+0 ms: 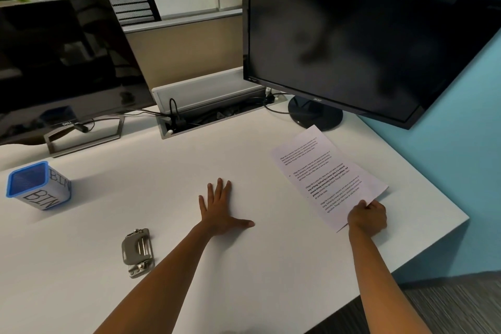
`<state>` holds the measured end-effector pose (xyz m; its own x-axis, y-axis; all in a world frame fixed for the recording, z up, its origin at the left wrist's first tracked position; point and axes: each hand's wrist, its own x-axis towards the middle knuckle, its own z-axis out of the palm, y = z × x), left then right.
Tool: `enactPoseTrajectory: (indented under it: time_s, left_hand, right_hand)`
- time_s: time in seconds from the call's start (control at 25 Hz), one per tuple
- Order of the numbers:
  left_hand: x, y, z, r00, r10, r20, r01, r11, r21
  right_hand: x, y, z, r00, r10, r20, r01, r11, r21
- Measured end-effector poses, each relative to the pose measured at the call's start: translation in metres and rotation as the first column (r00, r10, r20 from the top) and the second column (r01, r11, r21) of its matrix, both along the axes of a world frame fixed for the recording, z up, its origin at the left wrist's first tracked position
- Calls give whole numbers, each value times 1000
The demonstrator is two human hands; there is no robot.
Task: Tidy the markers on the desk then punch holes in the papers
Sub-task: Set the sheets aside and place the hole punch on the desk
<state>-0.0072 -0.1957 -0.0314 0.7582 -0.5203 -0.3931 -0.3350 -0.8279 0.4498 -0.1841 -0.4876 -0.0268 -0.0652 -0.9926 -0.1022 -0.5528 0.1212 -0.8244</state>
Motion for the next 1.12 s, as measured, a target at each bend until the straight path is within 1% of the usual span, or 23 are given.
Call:
enactPoseTrajectory:
  time_s: [0.12,0.2,0.28,0.36,0.48,0.56,0.6,0.64,0.72,0.8,0.88,0.96,1.0,1.04,1.12]
  left_hand:
    - [0,0,0,1000,0,6,0,1000,-5]
    - [0,0,0,1000,2,9,-2,1000,-10]
    - [0,0,0,1000,-3,13,3,1000,-18]
    - [0,3,0,1000,-6,12,7,999,-45]
    - [0,13,3,999,13,-40,-19,990,-142]
    - [0,24,6,999,7,-31,-12,989,-146]
    - [-1,30,8,1000,6,4,-6,992,-123]
    - [-2,36,9,998,20,59,-14,995,-98]
    - [-7,51,12,972,123,202,-106,990,-91]
    - [-10,73,17,910,278,308,-252,960,-122]
    - [-10,102,21,846,383,371,-368,923,-113]
    - [-8,130,25,792,472,387,-474,875,-98]
    - [-8,143,27,760,538,366,-535,837,-119]
    - [-9,153,29,721,611,327,-599,787,-151]
    - [-13,167,29,647,723,241,-701,689,-184]
  right_hand:
    - [1,-3,-8,999,-16,-30,15,1000,-11]
    - [3,-1,-11,998,-36,-53,34,999,-41]
    - [8,6,-11,999,-30,-44,26,996,-91]
    - [19,16,-11,999,43,-4,-43,987,-155]
    - [44,36,-10,975,220,40,-202,944,-261]
    - [62,54,-11,936,347,60,-317,903,-289]
    - [71,64,-13,910,409,61,-374,878,-300]
    - [79,75,-14,880,472,55,-433,844,-316]
    - [92,100,-16,802,596,39,-549,762,-342]
    - [103,127,-17,717,696,28,-651,684,-329]
    - [110,155,-17,604,797,10,-756,577,-310]
    - [115,181,-22,455,890,-32,-855,426,-297]
    - [118,192,-26,386,921,-55,-890,356,-284]
    - [121,202,-29,335,938,-87,-914,302,-272]
    - [127,217,-34,284,941,-182,-941,237,-243]
